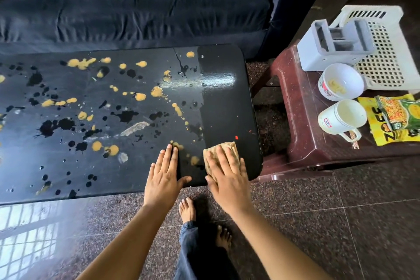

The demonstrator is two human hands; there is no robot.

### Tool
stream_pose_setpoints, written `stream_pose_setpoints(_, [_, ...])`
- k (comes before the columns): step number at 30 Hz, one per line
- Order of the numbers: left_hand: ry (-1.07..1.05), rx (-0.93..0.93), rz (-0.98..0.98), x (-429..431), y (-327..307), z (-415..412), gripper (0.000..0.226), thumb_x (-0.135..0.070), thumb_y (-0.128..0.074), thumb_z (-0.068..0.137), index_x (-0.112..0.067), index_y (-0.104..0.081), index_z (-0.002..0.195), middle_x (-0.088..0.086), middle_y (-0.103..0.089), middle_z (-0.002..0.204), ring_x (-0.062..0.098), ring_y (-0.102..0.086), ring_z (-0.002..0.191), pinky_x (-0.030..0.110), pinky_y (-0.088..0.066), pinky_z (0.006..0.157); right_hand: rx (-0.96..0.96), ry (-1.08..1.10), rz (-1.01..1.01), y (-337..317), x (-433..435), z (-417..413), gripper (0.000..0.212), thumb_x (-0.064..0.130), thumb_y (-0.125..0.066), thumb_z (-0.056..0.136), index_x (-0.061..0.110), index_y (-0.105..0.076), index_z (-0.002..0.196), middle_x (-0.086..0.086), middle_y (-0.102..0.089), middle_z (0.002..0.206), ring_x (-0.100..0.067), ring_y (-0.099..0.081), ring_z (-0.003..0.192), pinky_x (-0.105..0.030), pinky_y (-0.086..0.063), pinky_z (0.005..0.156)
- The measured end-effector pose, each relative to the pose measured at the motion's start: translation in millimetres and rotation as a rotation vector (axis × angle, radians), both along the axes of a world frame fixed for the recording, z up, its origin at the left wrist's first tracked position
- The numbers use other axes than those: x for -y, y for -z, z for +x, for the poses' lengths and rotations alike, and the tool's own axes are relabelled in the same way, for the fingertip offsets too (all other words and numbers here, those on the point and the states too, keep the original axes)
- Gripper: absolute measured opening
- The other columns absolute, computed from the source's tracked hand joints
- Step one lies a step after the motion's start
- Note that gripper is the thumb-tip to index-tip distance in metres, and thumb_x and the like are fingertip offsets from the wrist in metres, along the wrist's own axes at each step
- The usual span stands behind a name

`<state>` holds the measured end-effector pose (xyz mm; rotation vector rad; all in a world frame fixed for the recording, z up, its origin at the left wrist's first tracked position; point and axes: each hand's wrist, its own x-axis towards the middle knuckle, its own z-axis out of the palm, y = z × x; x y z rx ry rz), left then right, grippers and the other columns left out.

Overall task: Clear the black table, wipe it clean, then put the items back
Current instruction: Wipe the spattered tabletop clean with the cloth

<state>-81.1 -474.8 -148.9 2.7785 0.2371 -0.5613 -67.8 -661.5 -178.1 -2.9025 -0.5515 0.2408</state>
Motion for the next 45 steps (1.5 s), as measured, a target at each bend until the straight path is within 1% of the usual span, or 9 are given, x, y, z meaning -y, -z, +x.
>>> stream_pose_setpoints(5, [-0.034,0.026,-0.022,2,1,-5,0.085,-0.057,-0.036,0.091,-0.016,0.01,0.15,-0.004,0.015,0.157,0.014,0.012,0.146,0.035,-0.003,0.119,-0.013,0.244,-0.021,6,48,12,0.06,0.04,-0.034,0.09,0.028,-0.027,0.149,0.0,-0.021,0.157,-0.027,-0.01,0.146,-0.054,-0.021,0.114])
stream_pose_setpoints(10, [-0.127,0.057,0.017,13,5,-17,0.101,-0.075,0.008,0.08,-0.006,-0.012,0.15,0.006,-0.012,0.158,0.021,-0.012,0.146,0.035,-0.015,0.116,-0.016,0.566,0.139,0,2,-3,0.066,0.015,-0.055,0.083,0.015,-0.035,0.146,-0.012,-0.03,0.153,-0.033,-0.02,0.143,-0.056,-0.024,0.112])
stream_pose_setpoints(16, [-0.147,0.096,-0.001,11,-9,-13,0.065,-0.043,-0.061,0.087,-0.007,-0.045,0.139,0.007,-0.047,0.143,0.024,-0.041,0.133,0.034,-0.038,0.106,-0.084,0.316,0.262,-7,-26,-34,0.059,0.011,-0.043,0.089,0.015,-0.032,0.147,-0.003,-0.028,0.152,-0.025,-0.029,0.141,-0.044,-0.035,0.11])
stream_pose_setpoints(21, [-0.112,0.24,-0.036,-15,-24,18,0.037,-0.031,-0.064,0.081,-0.016,-0.063,0.115,-0.002,-0.062,0.115,0.02,-0.056,0.106,0.031,-0.046,0.09,-0.313,0.693,0.817,-43,-39,5,0.044,0.009,-0.043,0.099,0.015,-0.04,0.142,0.006,-0.042,0.14,-0.007,-0.042,0.126,0.006,-0.026,0.087])
stream_pose_setpoints(25, [-0.105,0.283,-0.014,-50,-32,82,0.048,-0.025,-0.068,0.083,-0.011,-0.057,0.128,0.004,-0.057,0.13,0.025,-0.051,0.12,0.035,-0.042,0.101,-0.279,0.827,1.037,-62,-57,83,0.041,0.004,-0.045,0.097,0.013,-0.047,0.137,-0.003,-0.056,0.129,-0.005,-0.053,0.107,0.005,-0.032,0.079])
stream_pose_setpoints(27, [-0.098,0.235,-0.011,-65,-40,120,0.054,-0.028,-0.059,0.09,-0.012,-0.045,0.139,0.005,-0.043,0.145,0.025,-0.037,0.135,0.034,-0.029,0.112,-0.219,0.802,1.075,-63,-68,128,0.041,0.014,-0.046,0.097,0.027,-0.046,0.136,-0.003,-0.063,0.117,-0.003,-0.058,0.093,-0.013,-0.047,0.086])
stream_pose_setpoints(30, [-0.064,0.109,-0.005,-90,-41,172,0.061,-0.032,-0.043,0.098,-0.016,-0.019,0.151,0.002,-0.014,0.159,0.019,-0.009,0.147,0.029,-0.009,0.119,-0.142,0.702,0.879,-53,-88,197,0.046,0.023,-0.043,0.094,0.032,-0.043,0.139,-0.009,-0.056,0.131,-0.025,-0.059,0.11,-0.046,-0.045,0.099])
stream_pose_setpoints(34, [0.021,-0.067,0.034,-114,-32,220,0.06,-0.028,-0.033,0.1,-0.016,-0.007,0.153,0.0,-0.001,0.161,0.019,0.001,0.148,0.033,-0.006,0.12,-0.039,0.524,0.462,-21,-119,280,0.055,0.01,-0.044,0.09,0.004,-0.034,0.144,-0.021,-0.044,0.141,-0.035,-0.042,0.13,-0.049,-0.032,0.109])
stream_pose_setpoints(45, [0.189,-0.064,0.081,-137,-19,248,0.06,-0.019,-0.031,0.098,-0.017,-0.006,0.153,-0.002,-0.005,0.161,0.017,-0.009,0.147,0.032,-0.013,0.119,0.049,0.154,-0.114,-4,-140,317,0.058,0.042,-0.035,0.09,0.027,-0.031,0.146,0.005,-0.031,0.153,-0.019,-0.026,0.141,-0.051,-0.03,0.106])
